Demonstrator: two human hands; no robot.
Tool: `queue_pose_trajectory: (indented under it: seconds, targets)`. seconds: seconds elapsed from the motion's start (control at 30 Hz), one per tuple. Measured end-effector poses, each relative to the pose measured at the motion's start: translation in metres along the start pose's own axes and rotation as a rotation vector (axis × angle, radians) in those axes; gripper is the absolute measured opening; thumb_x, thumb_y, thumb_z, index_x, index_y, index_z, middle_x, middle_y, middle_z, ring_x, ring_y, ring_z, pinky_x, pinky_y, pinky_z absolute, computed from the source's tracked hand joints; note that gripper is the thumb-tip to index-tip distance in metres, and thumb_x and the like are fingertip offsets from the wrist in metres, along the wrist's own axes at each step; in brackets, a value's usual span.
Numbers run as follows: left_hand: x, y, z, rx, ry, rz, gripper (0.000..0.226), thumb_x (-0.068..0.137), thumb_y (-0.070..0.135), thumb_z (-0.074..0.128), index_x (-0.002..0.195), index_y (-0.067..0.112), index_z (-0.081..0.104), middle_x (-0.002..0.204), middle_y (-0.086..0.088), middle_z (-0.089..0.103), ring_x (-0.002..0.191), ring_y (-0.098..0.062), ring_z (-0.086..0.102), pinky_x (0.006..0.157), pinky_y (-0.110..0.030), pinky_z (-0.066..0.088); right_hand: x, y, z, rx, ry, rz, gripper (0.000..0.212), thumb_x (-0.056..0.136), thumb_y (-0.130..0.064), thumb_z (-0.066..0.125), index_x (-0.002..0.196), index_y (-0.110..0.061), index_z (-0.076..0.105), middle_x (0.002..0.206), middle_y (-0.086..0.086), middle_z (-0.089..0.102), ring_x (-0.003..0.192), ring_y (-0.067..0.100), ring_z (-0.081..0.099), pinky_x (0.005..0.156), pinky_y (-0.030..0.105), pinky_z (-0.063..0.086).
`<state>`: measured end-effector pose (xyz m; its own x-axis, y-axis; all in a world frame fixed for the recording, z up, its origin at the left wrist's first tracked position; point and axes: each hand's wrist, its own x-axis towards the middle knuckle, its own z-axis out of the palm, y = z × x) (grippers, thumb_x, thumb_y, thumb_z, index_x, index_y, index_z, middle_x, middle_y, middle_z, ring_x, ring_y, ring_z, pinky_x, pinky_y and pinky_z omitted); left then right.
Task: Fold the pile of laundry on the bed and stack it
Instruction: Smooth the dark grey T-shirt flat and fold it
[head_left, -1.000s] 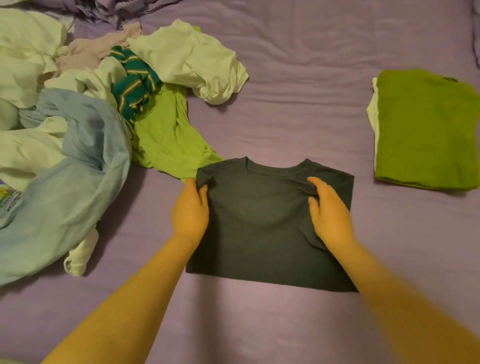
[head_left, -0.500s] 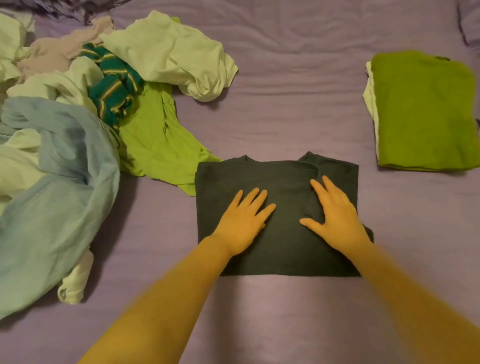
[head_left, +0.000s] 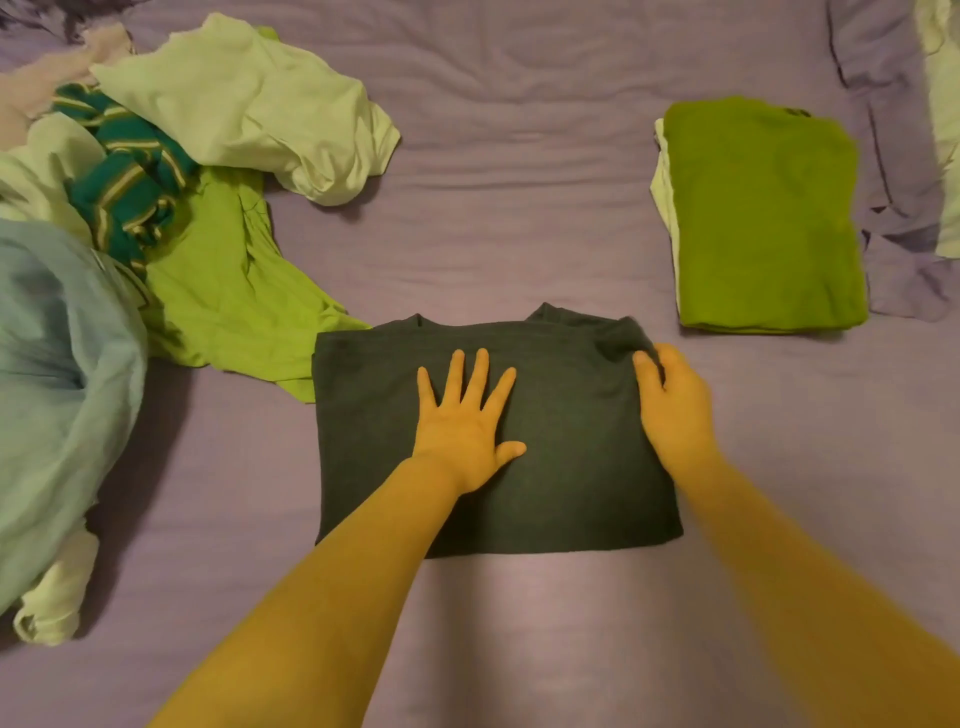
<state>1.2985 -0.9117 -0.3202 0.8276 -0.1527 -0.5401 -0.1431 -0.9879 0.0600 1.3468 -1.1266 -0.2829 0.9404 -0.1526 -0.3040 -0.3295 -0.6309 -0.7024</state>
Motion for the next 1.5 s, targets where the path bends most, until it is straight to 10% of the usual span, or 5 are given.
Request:
queue_pose_trajectory:
  seconds: [0.23, 0.57, 1.0, 1.23, 1.5]
  targets:
    - [0.012, 0.014, -0.009, 0.002, 0.042, -0.097, 0.087, 0.085, 0.077, 0.017, 0.146, 0.029, -0.022, 0.157, -0.008, -0.021, 0.143, -0.035, -0.021, 0.11, -0.062, -0.011, 0.03, 0.011, -0.01, 0.058, 0.006, 0.059, 0.035, 0.096, -0.012, 0.053, 0.13, -0.011, 0.047, 0.126, 0.013, 0.059, 0.109, 0.025, 0.057, 0.08, 0.024, 0.042]
    - [0.051, 0.01, -0.045, -0.281, 0.344, -0.161, 0.034, 0.1, 0.027, 0.045, 0.131, 0.014, 0.053, 0.134, -0.005, 0.052, 0.123, -0.024, 0.044, 0.099, -0.034, 0.036, 0.054, 0.005, 0.004, -0.436, -0.183, -0.364, 0.035, 0.094, -0.017, 0.056, 0.129, -0.011, 0.058, 0.127, 0.014, 0.053, 0.119, 0.033, 0.041, 0.099, 0.035, 0.035]
    - [0.05, 0.018, -0.045, -0.358, 0.554, -0.364, 0.018, 0.094, 0.021, 0.058, 0.107, 0.011, 0.063, 0.129, -0.012, 0.053, 0.126, -0.031, 0.041, 0.104, -0.043, 0.031, 0.063, 0.011, 0.014, -0.378, -0.173, -0.275, 0.047, 0.094, -0.02, 0.056, 0.138, -0.009, 0.042, 0.13, 0.017, 0.048, 0.121, 0.034, 0.043, 0.098, 0.041, 0.038]
    - [0.02, 0.054, 0.002, -0.044, 0.414, 0.167, 0.061, 0.094, 0.056, 0.038, 0.145, 0.022, 0.041, 0.155, -0.012, 0.028, 0.144, -0.035, 0.022, 0.112, -0.063, 0.017, 0.041, 0.024, 0.006, -0.309, -0.173, -0.233, 0.076, 0.092, -0.023, 0.061, 0.152, -0.02, 0.014, 0.15, 0.012, 0.03, 0.134, 0.029, 0.035, 0.105, 0.04, 0.036]
    - [0.025, 0.054, 0.02, 0.029, 0.174, 0.149, 0.072, 0.09, 0.069, 0.002, 0.15, 0.032, -0.011, 0.157, -0.003, -0.017, 0.143, -0.029, -0.022, 0.113, -0.057, -0.015, 0.029, 0.028, 0.006, -0.161, -0.196, -0.135, 0.083, 0.09, -0.022, 0.064, 0.152, -0.02, 0.009, 0.155, 0.007, 0.025, 0.14, 0.025, 0.03, 0.108, 0.037, 0.033]
